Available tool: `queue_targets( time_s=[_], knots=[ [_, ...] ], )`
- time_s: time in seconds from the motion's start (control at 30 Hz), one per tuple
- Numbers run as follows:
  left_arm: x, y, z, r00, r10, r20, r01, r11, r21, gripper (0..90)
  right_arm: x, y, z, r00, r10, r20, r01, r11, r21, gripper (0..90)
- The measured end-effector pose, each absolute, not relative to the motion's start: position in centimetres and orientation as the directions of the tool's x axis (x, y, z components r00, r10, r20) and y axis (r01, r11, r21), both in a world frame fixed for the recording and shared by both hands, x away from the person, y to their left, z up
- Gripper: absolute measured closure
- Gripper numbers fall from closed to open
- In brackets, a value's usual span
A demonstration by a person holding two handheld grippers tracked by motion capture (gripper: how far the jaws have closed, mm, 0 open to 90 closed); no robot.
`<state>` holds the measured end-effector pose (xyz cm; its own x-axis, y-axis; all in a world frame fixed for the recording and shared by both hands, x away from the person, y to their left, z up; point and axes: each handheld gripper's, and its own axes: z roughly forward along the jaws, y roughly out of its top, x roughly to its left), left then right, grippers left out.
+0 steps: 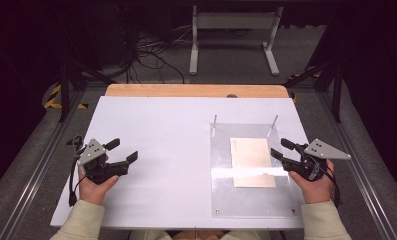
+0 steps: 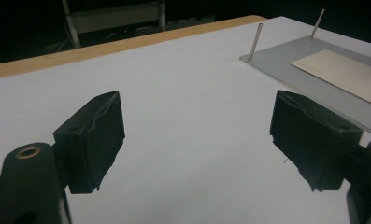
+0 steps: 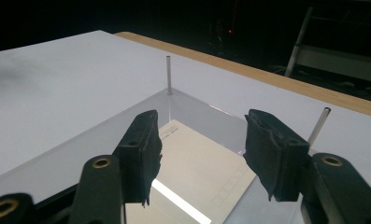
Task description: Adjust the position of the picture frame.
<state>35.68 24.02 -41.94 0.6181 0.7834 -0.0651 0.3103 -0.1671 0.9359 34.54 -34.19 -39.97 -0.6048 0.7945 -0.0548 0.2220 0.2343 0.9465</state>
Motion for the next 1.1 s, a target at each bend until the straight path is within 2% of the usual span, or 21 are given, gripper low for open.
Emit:
queue_targets(
  time_s=[0.27,0.43,0.53,0.73,0.9,1.1],
  knots=[
    [35.7,23.7,-41.9,0.614,0.788,-0.054,0.318,-0.184,0.930,19.4,34.5,-34.7,-39.3,-0.578,0.815,-0.041,0.273,0.240,0.932,51.8],
    [35.8,23.4,-42.1,0.607,0.793,-0.046,0.333,-0.201,0.921,19.9,34.2,-34.9,-38.5,-0.534,0.844,-0.043,0.341,0.262,0.903,58.6],
    [35.9,23.3,-42.1,0.604,0.796,-0.047,0.338,-0.202,0.919,20.1,34.2,-35.0,-38.4,-0.519,0.853,-0.047,0.361,0.269,0.893,58.5],
    [35.9,23.4,-42.2,0.600,0.799,-0.048,0.348,-0.206,0.915,20.5,34.6,-35.7,-39.0,-0.502,0.864,-0.029,0.461,0.296,0.836,73.7],
    [36.0,23.4,-42.3,0.599,0.799,-0.053,0.355,-0.205,0.912,20.5,35.4,-36.2,-40.2,-0.478,0.878,-0.025,0.556,0.325,0.765,78.7],
    [36.0,23.4,-42.5,0.598,0.799,-0.060,0.364,-0.204,0.909,20.5,36.1,-36.8,-41.6,-0.467,0.884,-0.016,0.627,0.344,0.699,87.7]
  ],
)
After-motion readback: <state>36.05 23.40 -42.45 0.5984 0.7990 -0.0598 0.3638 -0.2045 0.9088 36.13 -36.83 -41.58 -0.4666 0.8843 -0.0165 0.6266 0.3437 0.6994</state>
